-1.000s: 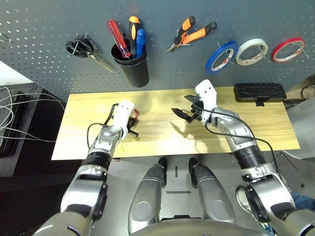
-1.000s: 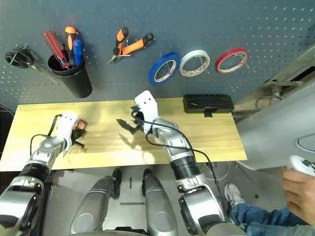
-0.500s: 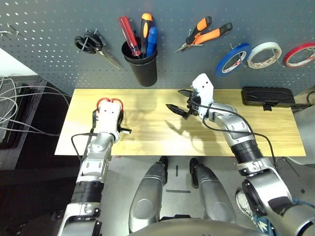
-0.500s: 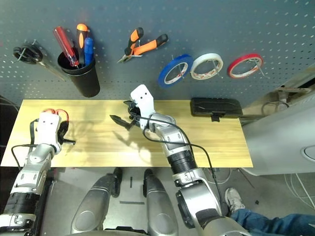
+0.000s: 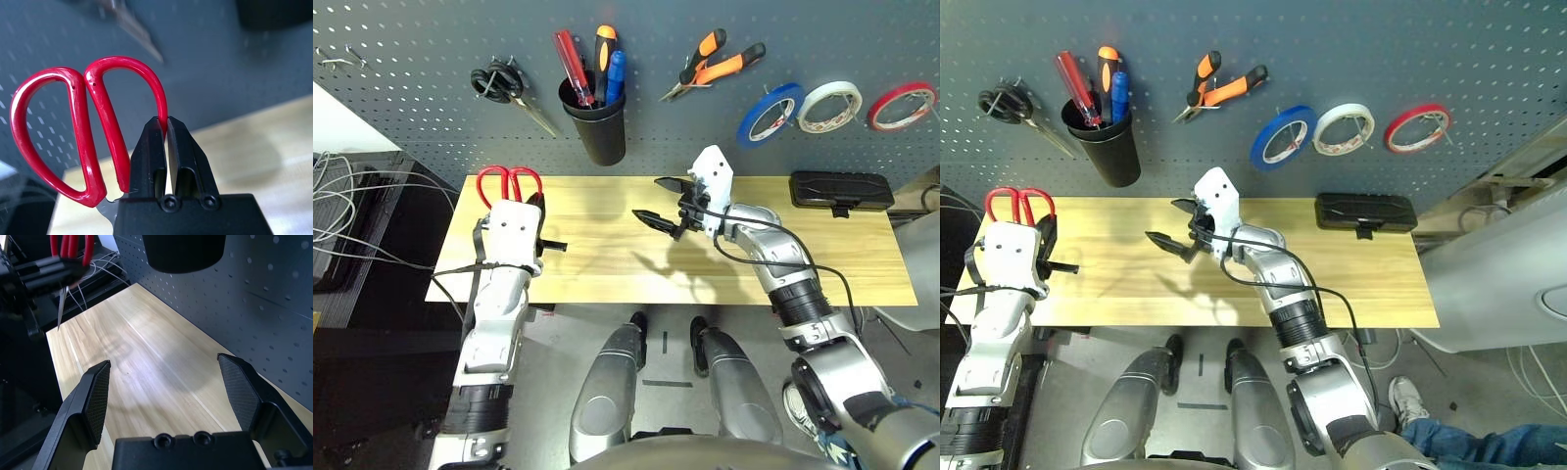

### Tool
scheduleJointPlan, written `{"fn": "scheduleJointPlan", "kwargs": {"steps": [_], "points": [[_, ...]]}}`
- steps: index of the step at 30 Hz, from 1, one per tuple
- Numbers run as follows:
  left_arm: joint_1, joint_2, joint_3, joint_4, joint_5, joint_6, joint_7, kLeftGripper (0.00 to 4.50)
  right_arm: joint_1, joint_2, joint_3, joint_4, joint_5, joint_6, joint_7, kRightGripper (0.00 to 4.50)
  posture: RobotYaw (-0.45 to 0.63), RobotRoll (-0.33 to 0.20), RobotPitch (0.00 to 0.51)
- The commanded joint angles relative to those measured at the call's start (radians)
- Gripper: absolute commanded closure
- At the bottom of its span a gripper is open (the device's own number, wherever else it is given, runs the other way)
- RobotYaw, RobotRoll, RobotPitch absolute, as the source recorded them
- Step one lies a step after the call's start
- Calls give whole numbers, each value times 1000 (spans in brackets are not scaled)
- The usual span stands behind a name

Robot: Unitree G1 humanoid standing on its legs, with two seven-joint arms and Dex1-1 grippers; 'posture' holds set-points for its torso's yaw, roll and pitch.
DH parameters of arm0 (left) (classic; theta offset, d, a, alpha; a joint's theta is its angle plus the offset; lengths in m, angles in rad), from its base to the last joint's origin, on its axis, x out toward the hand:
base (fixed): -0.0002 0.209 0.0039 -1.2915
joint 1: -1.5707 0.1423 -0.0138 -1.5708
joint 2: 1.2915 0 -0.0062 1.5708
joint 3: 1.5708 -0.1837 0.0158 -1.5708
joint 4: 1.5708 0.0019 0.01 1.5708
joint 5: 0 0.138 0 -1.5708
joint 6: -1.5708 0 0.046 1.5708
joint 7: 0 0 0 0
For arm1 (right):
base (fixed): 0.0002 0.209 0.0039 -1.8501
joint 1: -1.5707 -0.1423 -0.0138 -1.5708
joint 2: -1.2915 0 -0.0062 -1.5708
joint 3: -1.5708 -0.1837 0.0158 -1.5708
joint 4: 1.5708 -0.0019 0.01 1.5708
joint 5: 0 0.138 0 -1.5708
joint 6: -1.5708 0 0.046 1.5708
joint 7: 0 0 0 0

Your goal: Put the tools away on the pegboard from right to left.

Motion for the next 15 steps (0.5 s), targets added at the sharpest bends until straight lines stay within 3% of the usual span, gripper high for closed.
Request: {"fn": "scheduleJointPlan", "kwargs": {"steps": [1, 15], "points": [[-10, 20, 2, -43, 35, -72, 8, 4476, -3, 6, 18, -22, 6, -9, 9, 0, 92, 0, 305], [-76, 61, -27, -61, 127, -184, -6, 4476, -23, 18, 12, -52, 24, -13, 3, 0, 89, 0, 294]]}}
